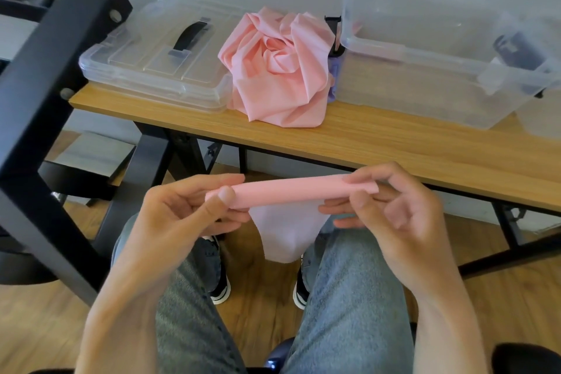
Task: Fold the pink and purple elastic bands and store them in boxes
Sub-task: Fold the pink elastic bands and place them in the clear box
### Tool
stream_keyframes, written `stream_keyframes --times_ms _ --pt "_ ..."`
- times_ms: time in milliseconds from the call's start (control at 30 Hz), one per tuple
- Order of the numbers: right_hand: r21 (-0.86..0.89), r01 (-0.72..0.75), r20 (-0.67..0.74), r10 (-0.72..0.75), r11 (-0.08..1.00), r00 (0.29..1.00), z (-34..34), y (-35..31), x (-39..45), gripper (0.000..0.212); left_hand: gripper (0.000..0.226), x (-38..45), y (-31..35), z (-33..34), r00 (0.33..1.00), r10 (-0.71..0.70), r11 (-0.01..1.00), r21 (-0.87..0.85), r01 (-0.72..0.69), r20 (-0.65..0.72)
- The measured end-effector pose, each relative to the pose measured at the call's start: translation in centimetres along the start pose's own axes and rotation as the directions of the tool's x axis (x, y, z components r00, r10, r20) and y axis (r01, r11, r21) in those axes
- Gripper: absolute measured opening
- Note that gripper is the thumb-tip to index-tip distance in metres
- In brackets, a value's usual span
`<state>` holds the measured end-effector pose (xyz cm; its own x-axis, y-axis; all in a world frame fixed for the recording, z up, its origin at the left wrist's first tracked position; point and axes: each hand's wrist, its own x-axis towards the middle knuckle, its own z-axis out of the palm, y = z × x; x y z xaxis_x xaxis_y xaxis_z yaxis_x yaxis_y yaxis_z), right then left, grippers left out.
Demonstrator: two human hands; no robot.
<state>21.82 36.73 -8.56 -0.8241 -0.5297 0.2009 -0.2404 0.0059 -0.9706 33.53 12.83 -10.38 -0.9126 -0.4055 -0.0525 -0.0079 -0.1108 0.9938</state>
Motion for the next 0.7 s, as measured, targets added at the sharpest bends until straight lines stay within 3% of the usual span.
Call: stream_keyframes --times_ms 100,233,333,467,567,700 --pt "-0.069 0.024 -0.035 -0.026 0.997 0.999 0.11 0.36 0.13 0.018 0.033 0.09 -0.36 -0.1 0.999 0.038 0.999 0.023 -0.037 -0.015" --pt "-0.064 -0.046 -0.045 0.043 0.997 0.998 -0.06 0.39 0.04 0.046 0.047 0.08 -0.59 -0.67 0.997 0.064 0.982 0.175 -0.072 0.051" --pt "-0.156 -0.045 -0.057 0.037 0.987 0.998 -0.2 0.5 0.0 0.036 0.04 0.15 -0.86 -0.88 0.994 0.053 0.963 0.258 -0.076 0.093" --pt "-0.207 -0.026 -0.022 0.022 0.978 1.0 -0.41 0.55 -0.01 0.016 0.032 0.33 -0.95 -0.71 0.993 -0.043 0.986 0.163 0.024 0.112" --pt "-0.21 -0.003 -0.01 0.0 0.978 1.0 -0.42 0.5 -0.02 0.013 0.029 0.26 -1.07 -0.74 0.993 -0.039 0.99 0.14 0.024 0.109" --pt "-0.104 0.016 -0.017 -0.018 0.994 1.0 -0.27 0.7 0.07 0.02 0.05 0.3 -1.05 -0.69 0.998 -0.034 0.999 0.007 0.034 0.049"
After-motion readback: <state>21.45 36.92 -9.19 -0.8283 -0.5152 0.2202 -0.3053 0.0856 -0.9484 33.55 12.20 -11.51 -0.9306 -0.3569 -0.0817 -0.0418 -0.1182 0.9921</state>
